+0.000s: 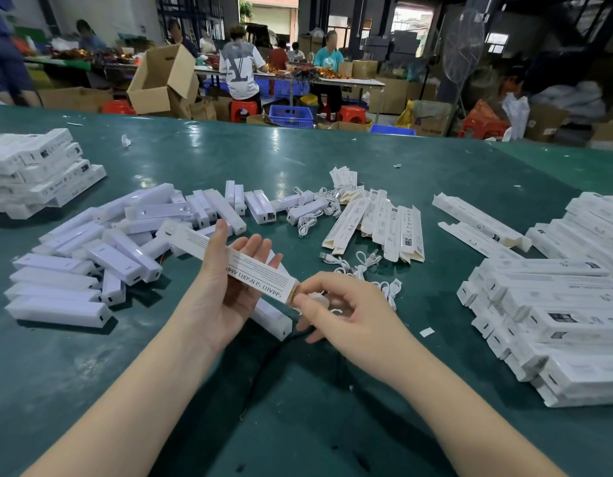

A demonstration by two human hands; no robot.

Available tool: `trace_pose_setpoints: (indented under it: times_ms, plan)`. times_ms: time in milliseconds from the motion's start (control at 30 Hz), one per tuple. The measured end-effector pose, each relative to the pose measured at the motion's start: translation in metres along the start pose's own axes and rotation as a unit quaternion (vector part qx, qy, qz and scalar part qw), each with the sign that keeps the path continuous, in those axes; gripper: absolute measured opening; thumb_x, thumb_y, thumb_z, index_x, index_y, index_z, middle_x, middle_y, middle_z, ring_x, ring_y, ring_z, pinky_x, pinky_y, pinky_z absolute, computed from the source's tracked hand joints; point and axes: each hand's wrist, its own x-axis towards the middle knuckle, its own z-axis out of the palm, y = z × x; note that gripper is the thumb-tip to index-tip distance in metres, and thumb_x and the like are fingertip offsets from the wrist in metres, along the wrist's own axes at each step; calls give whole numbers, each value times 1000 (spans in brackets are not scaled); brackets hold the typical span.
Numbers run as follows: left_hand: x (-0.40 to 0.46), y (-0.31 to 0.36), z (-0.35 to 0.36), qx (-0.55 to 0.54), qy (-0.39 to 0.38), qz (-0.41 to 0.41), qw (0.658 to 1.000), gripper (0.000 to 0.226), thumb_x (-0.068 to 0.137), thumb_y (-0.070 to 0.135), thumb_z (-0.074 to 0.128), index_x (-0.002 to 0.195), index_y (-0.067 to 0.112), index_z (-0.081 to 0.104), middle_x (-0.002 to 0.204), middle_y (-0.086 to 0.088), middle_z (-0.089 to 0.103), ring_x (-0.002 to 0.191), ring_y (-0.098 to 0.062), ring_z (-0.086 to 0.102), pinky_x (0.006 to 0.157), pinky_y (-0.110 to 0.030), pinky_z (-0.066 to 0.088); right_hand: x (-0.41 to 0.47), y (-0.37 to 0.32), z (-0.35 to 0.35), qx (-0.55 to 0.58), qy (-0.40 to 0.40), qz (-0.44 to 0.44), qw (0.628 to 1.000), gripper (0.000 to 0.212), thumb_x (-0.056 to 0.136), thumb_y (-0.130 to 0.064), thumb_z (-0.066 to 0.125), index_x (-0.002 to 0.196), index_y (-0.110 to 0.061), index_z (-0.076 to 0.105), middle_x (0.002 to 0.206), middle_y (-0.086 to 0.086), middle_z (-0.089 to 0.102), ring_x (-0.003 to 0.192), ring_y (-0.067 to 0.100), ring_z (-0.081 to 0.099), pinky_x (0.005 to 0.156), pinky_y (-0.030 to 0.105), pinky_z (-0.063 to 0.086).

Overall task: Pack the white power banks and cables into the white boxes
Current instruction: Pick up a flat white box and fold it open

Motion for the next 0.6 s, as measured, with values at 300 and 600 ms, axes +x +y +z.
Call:
trace_pose_setpoints:
  times_ms: [300, 600]
  plan:
    - [-5, 0, -3, -12, -33, -26, 999, 48, 78, 42, 73, 104, 4, 58, 77, -1, 74, 75, -15, 74, 57, -30, 58, -3, -7, 5, 187, -70, -3, 980, 8, 96, -17, 54, 98, -14, 47, 66, 12, 61, 53, 26, 60, 53, 32, 53]
    - [-9, -2, -2, -28, -45, -41, 998, 51, 63, 39, 77, 97, 5, 58, 70, -1, 71, 72, -16, 73, 57, -34, 59, -1, -7, 0, 171, -78, 37, 981, 23, 97, -5, 57, 114, -15, 45, 56, 8, 63, 47, 22, 60, 50, 28, 52]
